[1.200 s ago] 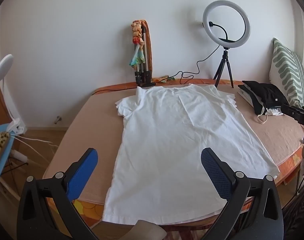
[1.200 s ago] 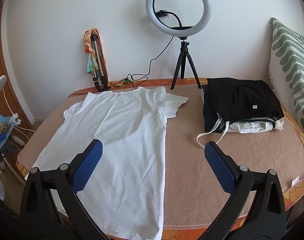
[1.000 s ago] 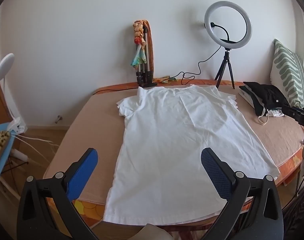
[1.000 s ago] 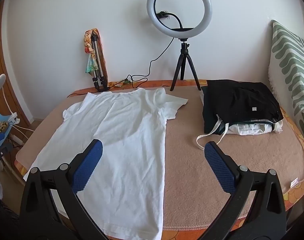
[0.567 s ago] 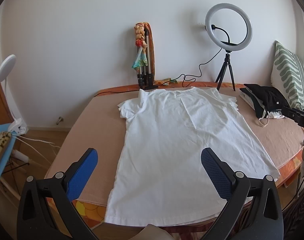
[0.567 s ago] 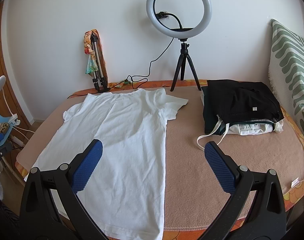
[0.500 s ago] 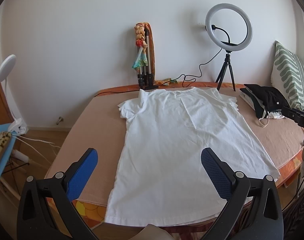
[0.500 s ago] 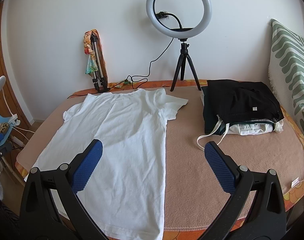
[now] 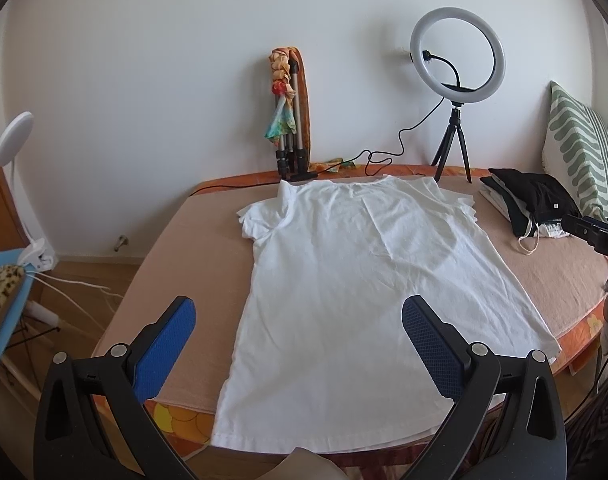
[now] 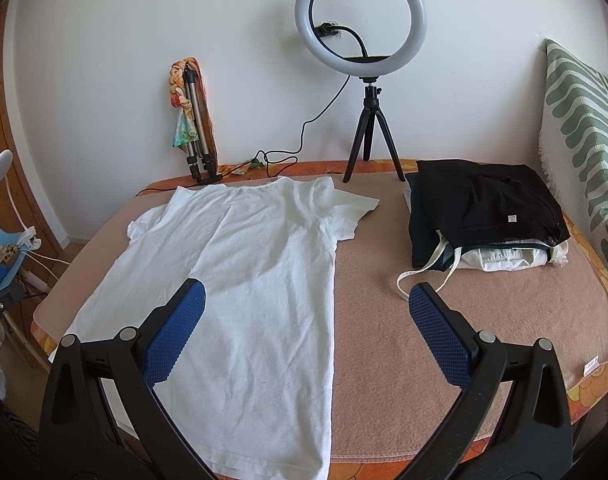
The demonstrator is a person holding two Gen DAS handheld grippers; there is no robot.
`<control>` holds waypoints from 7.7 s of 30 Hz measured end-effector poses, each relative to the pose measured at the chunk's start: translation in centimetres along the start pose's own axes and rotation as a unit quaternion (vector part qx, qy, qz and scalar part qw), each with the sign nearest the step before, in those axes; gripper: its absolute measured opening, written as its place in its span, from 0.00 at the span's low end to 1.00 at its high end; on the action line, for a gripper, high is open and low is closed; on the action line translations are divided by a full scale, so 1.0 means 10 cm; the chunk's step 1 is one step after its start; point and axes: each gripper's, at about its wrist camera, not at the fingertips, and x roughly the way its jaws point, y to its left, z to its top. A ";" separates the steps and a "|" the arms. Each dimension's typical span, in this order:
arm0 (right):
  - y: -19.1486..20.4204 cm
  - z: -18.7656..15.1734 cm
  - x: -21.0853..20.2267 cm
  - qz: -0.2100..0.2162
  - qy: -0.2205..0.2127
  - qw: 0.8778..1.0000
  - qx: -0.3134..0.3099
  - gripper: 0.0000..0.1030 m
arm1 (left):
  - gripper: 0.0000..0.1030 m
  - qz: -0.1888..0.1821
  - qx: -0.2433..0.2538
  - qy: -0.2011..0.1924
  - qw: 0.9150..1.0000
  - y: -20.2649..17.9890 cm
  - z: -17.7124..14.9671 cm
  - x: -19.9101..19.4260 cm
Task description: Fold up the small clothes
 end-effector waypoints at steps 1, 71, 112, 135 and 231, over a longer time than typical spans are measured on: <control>0.00 0.00 0.00 0.000 0.000 1.000 0.000 1.00 | 1.00 0.000 0.000 0.000 1.000 0.00 0.00 0.00; 1.41 0.78 0.51 0.146 0.017 0.988 -0.041 1.00 | 0.59 -0.062 -0.101 0.106 0.987 0.89 -0.72 0.33; 3.74 1.93 2.03 0.181 0.284 0.933 -0.130 0.86 | 0.47 -0.092 -0.115 0.201 0.969 1.07 -1.07 0.82; 4.00 1.19 4.18 0.143 0.336 0.929 -0.058 0.66 | 0.05 -0.196 -0.216 0.192 0.937 1.23 -1.04 0.99; 1.57 -0.95 0.87 0.228 0.325 0.917 -0.028 0.52 | 0.04 -0.281 -0.142 0.201 0.928 0.42 -1.09 0.76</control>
